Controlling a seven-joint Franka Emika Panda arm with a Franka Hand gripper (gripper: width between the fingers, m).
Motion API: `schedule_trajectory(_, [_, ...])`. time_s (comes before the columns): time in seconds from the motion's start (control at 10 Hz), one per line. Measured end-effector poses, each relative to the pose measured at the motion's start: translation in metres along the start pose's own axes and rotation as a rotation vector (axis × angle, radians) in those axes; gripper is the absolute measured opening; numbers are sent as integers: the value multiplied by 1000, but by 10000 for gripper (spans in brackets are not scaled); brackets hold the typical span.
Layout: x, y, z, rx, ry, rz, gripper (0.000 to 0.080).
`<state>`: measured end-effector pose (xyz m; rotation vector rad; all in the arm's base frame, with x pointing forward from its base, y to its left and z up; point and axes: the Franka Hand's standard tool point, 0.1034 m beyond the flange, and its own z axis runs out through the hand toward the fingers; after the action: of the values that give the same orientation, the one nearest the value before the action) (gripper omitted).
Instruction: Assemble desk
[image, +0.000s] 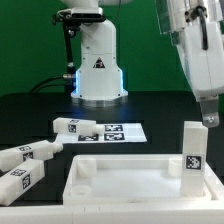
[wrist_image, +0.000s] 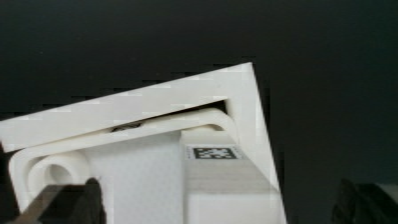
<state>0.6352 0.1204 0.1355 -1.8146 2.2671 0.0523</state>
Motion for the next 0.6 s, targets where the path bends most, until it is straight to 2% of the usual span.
schedule_trajectory(0.3, [1,0,0,3,0,-60,649])
schedule_trajectory(0.4, [6,4,-6,16,-2,-92,649])
schedule_trajectory(0.5, [15,12,-15,17,-8,-166,649])
schedule_trajectory(0.6, [24,12,-26,19,-9,-282,649])
